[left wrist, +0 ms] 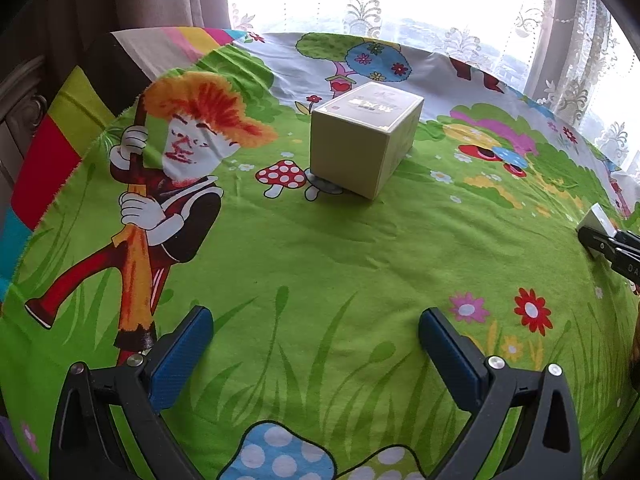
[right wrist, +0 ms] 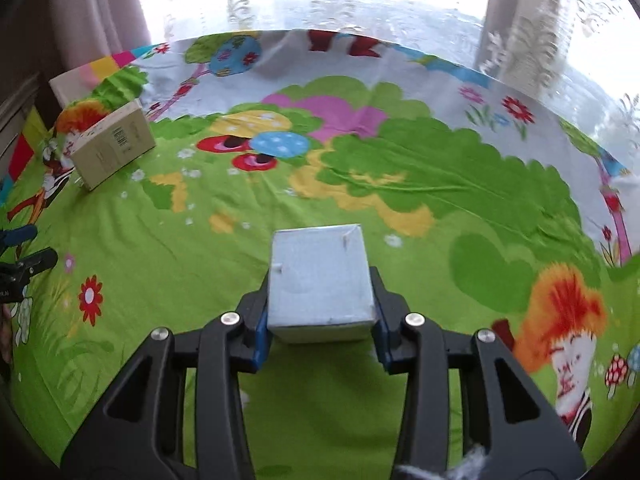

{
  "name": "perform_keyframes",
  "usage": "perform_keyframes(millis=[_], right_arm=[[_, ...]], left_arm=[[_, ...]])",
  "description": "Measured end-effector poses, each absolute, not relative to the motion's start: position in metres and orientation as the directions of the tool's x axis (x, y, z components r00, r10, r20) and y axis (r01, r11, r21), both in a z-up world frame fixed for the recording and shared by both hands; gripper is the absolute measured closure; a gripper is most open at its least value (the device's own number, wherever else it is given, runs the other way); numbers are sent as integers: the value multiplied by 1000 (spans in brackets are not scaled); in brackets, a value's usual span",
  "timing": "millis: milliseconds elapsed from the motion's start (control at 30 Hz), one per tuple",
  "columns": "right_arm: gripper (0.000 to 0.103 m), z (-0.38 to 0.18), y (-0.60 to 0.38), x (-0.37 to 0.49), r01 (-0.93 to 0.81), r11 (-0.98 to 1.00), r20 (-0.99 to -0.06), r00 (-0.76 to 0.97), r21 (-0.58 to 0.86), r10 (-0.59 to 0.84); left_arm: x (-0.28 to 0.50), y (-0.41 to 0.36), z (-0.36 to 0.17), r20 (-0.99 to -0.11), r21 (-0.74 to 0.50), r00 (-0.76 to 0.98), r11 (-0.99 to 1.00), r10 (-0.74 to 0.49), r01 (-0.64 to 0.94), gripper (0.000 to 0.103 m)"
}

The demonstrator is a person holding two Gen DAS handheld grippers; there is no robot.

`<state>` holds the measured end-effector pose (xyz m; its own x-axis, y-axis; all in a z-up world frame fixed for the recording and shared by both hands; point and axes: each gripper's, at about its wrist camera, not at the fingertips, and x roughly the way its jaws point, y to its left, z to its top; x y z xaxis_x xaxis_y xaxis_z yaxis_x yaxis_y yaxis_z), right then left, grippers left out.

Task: Organize rigid objects
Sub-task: 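Grasp a small white cube box with the right tool, then grasp the cream tea box with the left tool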

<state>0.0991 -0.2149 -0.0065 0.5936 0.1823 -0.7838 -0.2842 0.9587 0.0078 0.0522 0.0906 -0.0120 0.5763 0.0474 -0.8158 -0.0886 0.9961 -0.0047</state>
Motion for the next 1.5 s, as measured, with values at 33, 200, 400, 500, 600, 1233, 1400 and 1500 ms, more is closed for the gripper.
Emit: perform_keyframes(millis=[33,200,400,500,600,1233,1400,1500], right_arm=[[58,-6,-214,100,-284,959,-785,594,0,177],[58,-6,-211,102,-277,961,-786,598,-23,154],[58,-7,-212,102,-277,961,-788,595,-13,160],[58,-6,-212,102,-277,961,-788,594,-11,162],[58,-6,-213,103,-276,961,-788,592,-5,166],[58,-6,-213,103,-276,961,-789,590,0,169],[58,-6,-212,103,-276,961,-789,592,-6,165],[58,-7,-212,103,-276,961,-789,592,-5,166]], left_arm=[[57,90,-12,-818,-4,573,997,42,-78,0],[107,79,-12,-839,-2,543,1000,-1,0,0],[189,68,-11,-878,17,478,995,-34,102,0],[193,63,-7,-851,3,521,991,-67,132,41],[165,46,0,-846,-38,526,993,-93,113,51],[77,-33,-2,-783,-3,615,991,-87,136,50],[77,-34,-2,-783,1,616,991,-85,137,50],[78,-34,-2,-784,2,616,991,-83,137,50]])
